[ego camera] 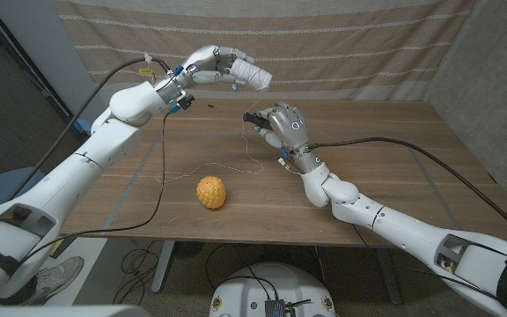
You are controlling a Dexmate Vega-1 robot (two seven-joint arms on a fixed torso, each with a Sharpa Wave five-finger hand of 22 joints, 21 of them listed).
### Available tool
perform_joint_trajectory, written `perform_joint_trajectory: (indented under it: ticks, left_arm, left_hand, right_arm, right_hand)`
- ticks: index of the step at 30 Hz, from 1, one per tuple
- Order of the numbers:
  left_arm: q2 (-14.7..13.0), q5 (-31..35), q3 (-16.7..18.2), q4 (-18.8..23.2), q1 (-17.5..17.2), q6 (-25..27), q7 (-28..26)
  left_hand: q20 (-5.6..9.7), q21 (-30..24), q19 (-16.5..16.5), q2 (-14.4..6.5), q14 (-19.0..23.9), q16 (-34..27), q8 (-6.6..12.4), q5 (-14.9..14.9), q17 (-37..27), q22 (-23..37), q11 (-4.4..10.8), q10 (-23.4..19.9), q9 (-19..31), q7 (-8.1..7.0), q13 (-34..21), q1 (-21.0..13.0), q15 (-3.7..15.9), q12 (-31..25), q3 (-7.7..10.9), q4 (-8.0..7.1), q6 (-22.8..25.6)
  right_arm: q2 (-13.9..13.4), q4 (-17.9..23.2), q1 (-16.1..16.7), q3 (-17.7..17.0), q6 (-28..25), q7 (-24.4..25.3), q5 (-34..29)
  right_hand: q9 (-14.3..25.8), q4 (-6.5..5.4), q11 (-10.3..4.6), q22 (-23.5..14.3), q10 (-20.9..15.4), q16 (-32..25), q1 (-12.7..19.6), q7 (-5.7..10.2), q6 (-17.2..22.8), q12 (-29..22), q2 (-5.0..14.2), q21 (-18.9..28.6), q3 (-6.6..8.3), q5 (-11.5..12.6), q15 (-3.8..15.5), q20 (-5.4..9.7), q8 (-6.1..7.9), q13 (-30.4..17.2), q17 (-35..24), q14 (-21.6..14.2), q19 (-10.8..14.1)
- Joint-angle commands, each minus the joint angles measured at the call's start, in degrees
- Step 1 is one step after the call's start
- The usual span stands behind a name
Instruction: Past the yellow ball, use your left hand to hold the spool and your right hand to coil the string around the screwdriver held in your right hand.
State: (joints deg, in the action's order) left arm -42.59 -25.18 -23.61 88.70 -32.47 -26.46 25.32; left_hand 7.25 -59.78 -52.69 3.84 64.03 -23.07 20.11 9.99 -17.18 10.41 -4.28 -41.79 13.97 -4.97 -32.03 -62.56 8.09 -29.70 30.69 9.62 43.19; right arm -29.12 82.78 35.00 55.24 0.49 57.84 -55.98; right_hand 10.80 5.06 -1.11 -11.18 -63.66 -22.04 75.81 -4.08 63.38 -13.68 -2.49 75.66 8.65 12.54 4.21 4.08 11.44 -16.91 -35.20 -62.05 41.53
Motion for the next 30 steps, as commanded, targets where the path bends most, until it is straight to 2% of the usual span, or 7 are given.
perform_joint_trajectory:
  ticks: [1, 13, 30]
  left_arm:
    - [0.34, 6.68, -0.64, -0.02, 1.43, 3.39, -6.13]
    - [-3.0, 11.89, 0.68, 1.11, -1.09, 9.17, -13.48]
    - [-9.51, 11.38, 6.08, 7.13, -10.99, 12.44, -19.9]
  left_hand:
    - [4.32, -0.41, 0.45, -10.88, 3.73, 0.01, -0.07, 0.33, -0.08, -0.03, 6.44, -7.29, 0.28, 8.65, -0.25, -11.61, 4.99, 0.19, 0.44, -0.42, 9.42]
    - [4.31, -0.61, 0.59, -10.88, 3.72, 0.13, -0.15, 0.34, -0.08, -0.06, 6.44, -7.33, 0.33, 8.74, -0.51, -11.61, 4.95, 0.4, 0.41, -0.46, 9.51]
    - [4.28, -0.85, 0.78, -10.88, 3.78, 0.23, -0.36, 0.34, -0.14, -0.09, 6.41, -7.54, 0.35, 8.71, -0.63, -11.6, 4.97, 0.73, 0.38, -0.49, 9.42]
  right_arm:
    - [-0.94, 2.46, -0.74, 2.35, 2.78, 2.1, -5.47]
    - [-1.63, 4.16, 1.4, 0.51, 2.34, 2.92, -4.97]
    - [-1.11, 4.39, 4.25, -5.07, -0.29, 6.16, -0.09]
  right_hand:
    - [0.31, 1.89, -0.14, 0.01, -0.48, -0.02, 8.28, 5.11, 6.5, 0.2, 7.76, 0.35, 2.05, 0.27, 7.94, 8.14, 0.29, -0.18, -0.3, -6.86, -0.46]
    - [0.31, 1.83, -0.22, 0.09, -0.57, 0.02, 8.28, 5.39, 6.58, 0.25, 7.81, 0.59, 1.97, 0.33, 7.98, 8.13, 0.29, -0.36, -0.35, -6.9, -0.8]
    - [0.3, 1.83, -0.2, 0.17, -0.63, 0.08, 8.38, 5.11, 6.7, 0.49, 7.82, 1.06, 1.84, 0.43, 8.01, 8.11, 0.26, -0.41, -0.44, -6.99, -1.1]
